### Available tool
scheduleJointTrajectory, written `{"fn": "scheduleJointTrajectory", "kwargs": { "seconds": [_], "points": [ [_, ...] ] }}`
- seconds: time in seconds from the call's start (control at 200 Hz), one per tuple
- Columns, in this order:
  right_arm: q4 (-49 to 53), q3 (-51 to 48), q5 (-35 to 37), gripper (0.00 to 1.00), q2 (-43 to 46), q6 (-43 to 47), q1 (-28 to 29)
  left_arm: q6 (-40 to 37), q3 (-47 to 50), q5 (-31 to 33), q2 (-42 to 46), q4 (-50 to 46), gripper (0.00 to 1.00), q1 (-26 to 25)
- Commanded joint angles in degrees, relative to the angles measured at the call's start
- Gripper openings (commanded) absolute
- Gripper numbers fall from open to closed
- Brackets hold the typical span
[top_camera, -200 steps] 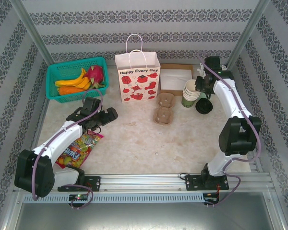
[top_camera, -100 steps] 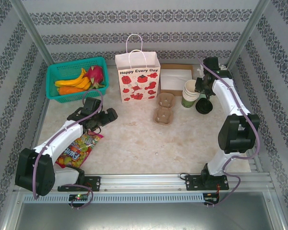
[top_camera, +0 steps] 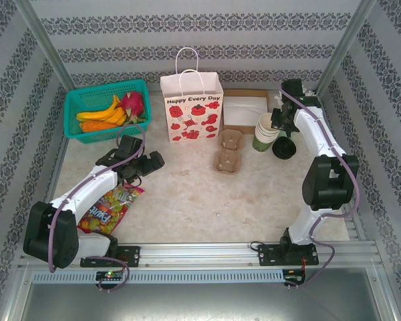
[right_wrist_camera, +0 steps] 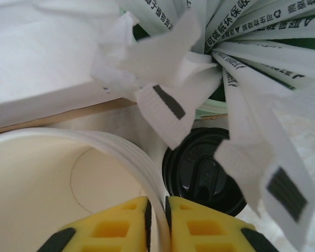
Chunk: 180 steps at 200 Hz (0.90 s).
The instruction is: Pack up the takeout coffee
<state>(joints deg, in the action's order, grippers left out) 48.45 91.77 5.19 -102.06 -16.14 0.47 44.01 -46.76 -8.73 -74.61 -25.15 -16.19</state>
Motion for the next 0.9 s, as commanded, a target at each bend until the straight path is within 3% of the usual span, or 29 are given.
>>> {"fn": "scheduleJointTrajectory", "kwargs": {
  "seconds": [0.0, 0.205, 0.29, 0.36, 0.624, 0.894],
  "points": [
    [0.69, 1.99, 0.46, 0.12, 0.28, 1.35, -0.39, 0.00, -1.55, 1.00, -0.35, -1.84, 1.00, -0.72],
    [1.91, 3.33, 0.31, 0.07, 0.96, 4.04, -0.38, 0.07, -1.43, 0.95, -0.29, -1.92, 1.00, -0.74],
    [2.50, 3.59, -0.35, 0.17, 0.90, 4.45, -0.38, 0.11, -1.39, 0.91, -0.32, -1.99, 1.00, -0.74],
    [2.87, 3.64, -0.54, 0.19, 0.57, 4.61, -0.38, 0.10, -1.39, 0.91, -0.39, -2.01, 1.00, -0.70],
    [3.45, 3.58, -1.86, 0.00, 0.60, 5.02, -0.41, 0.07, -1.19, 0.91, -0.22, -2.45, 1.00, -0.77],
    [1.41, 3.27, -6.23, 0.00, 7.18, 3.02, -0.47, -0.09, -1.32, 0.32, 0.23, -2.66, 1.00, -0.73]
  ]
}}
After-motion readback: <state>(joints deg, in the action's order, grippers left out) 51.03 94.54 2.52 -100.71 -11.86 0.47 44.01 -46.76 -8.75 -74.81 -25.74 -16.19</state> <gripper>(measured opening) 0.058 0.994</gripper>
